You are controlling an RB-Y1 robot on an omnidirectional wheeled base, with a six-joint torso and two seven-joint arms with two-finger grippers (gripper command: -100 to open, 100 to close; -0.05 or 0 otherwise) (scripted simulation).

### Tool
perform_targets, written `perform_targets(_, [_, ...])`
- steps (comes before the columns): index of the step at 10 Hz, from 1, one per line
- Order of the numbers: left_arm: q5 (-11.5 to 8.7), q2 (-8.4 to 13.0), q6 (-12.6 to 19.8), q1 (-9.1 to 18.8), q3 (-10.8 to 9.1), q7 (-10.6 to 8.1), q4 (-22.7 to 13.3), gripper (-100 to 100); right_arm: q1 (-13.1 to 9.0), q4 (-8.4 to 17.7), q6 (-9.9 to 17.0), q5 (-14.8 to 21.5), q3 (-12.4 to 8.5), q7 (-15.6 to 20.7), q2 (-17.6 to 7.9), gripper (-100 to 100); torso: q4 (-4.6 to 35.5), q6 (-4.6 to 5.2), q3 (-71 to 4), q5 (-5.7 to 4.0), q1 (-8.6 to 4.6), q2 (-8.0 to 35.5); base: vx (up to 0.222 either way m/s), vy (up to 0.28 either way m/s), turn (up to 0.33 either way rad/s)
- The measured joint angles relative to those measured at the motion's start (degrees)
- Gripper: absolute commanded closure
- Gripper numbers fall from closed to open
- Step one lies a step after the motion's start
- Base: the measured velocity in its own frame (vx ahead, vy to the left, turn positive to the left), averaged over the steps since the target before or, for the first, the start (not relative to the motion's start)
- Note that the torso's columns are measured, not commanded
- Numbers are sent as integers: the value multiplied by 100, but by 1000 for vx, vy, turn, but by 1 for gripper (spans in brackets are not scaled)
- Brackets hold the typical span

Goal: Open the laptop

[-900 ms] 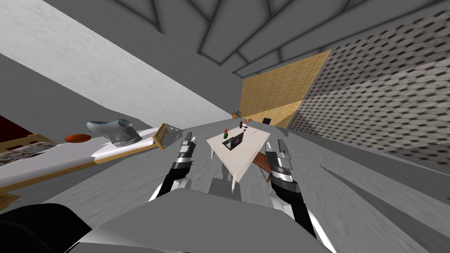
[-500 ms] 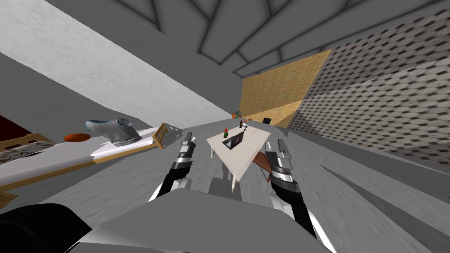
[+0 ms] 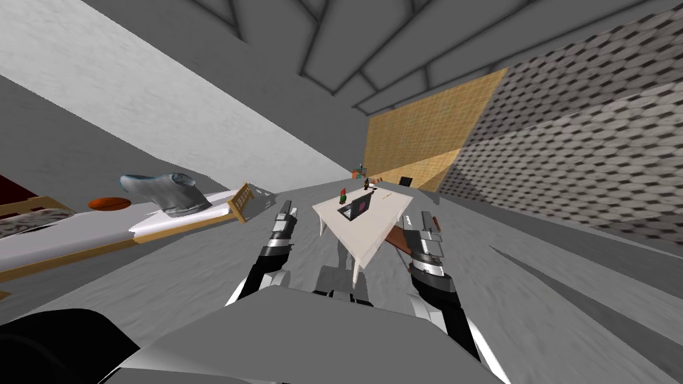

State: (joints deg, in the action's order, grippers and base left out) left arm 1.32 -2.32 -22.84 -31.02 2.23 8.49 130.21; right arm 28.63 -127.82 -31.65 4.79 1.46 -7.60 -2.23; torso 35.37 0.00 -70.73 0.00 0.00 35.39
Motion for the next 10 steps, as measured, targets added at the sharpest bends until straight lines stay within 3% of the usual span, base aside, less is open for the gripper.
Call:
perform_targets(1, [0,0,0,0,0,0,0,0,0,0,0,0,0,0,0,-100,423,0,-846,0,0,423,-2,50,166])
perform_targets(3, [0,-1,1,0,1,0,-3,0,8,68,76,115,-73,165,-263,-100,668,-1,-1352,7,24,670,0,103,159])
perform_targets(10, [0,-2,1,0,2,0,-3,0,-39,392,571,614,-656,1059,-845,-100,691,-1,-1383,2,5,692,2,168,248])
